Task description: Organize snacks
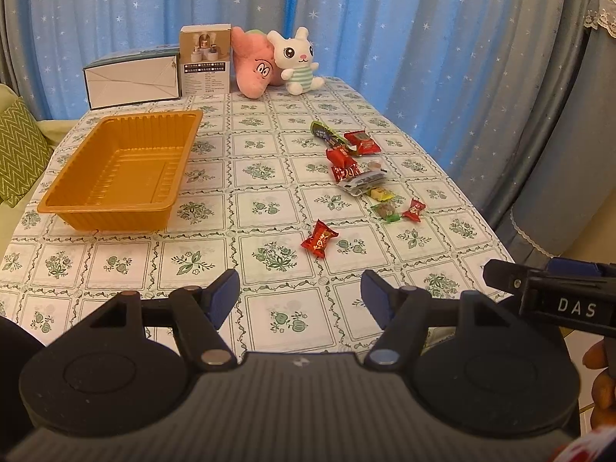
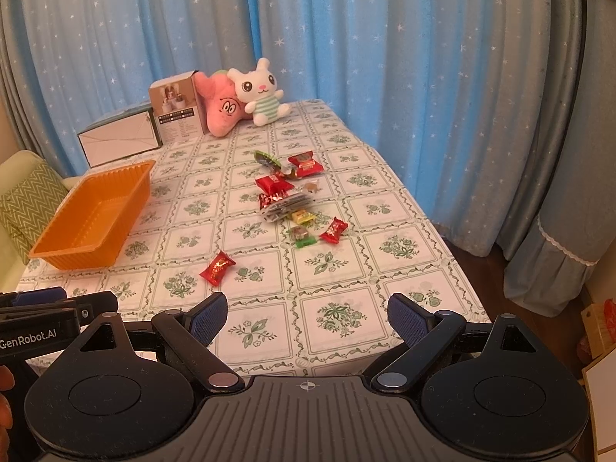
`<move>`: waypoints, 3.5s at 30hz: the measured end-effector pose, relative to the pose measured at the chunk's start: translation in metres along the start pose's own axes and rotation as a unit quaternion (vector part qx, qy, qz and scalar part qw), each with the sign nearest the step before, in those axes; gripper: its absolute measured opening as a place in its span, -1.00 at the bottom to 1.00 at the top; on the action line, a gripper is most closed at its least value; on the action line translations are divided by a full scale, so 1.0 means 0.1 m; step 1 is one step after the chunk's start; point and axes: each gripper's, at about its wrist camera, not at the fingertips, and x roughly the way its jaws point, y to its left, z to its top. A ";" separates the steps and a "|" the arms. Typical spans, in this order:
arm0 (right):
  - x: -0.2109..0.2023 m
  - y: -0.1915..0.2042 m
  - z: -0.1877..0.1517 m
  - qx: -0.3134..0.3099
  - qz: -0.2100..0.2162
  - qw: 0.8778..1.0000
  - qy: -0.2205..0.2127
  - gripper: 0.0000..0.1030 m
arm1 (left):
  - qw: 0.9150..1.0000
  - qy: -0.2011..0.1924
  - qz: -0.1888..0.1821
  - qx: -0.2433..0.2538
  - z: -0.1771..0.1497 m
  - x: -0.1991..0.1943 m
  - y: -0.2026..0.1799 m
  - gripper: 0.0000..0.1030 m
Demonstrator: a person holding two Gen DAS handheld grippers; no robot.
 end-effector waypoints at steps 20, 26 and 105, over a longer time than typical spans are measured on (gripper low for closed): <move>0.00 0.00 0.00 0.000 -0.001 1.000 -0.001 0.76 | 1.000 0.000 -0.003 0.003 0.01 -0.01 -0.03 0.31; 0.00 -0.02 0.01 -0.001 -0.001 1.000 -0.001 0.76 | 1.000 0.000 -0.003 0.003 0.02 0.00 -0.04 0.31; 2.01 -0.07 0.41 -0.029 0.033 0.999 0.022 0.06 | 0.993 0.028 -0.057 0.096 0.40 1.90 0.16 -0.68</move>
